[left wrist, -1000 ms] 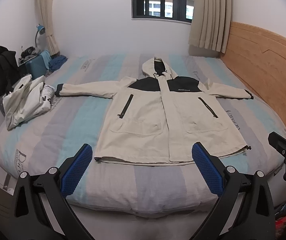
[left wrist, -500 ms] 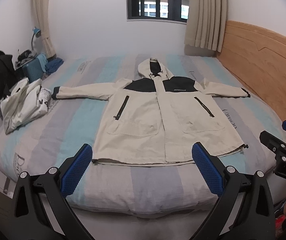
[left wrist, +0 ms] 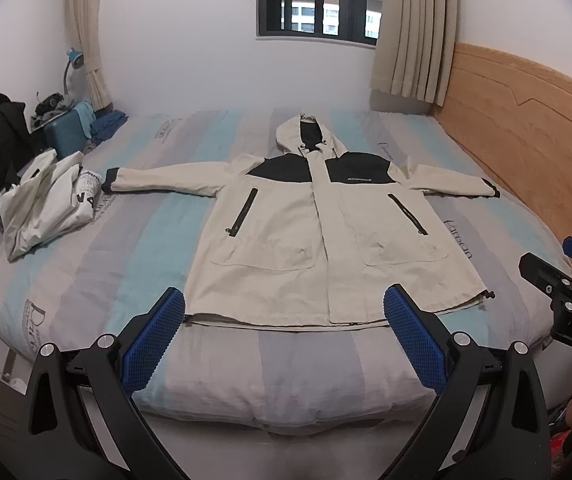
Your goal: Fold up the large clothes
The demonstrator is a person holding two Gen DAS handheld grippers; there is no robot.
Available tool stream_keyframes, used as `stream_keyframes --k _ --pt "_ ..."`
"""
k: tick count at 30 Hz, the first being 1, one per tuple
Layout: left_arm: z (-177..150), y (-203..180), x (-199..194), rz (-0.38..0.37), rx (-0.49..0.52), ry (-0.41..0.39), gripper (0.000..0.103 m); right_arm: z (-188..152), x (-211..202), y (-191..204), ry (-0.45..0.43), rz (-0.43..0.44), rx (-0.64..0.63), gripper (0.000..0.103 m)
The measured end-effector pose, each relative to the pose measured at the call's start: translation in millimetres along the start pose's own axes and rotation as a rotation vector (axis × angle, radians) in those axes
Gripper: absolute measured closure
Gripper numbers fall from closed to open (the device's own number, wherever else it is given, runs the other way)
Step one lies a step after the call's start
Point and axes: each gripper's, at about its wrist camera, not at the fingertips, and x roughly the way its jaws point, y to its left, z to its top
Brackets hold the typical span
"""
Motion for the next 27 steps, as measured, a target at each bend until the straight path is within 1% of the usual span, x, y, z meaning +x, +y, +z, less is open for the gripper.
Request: stream_keyframes --k 27 --pt "-2.8 -5.3 2.0 -0.004 0.021 0.005 0.006 -2.1 3.9 4.2 0.023 -0.007 -0.009 0.007"
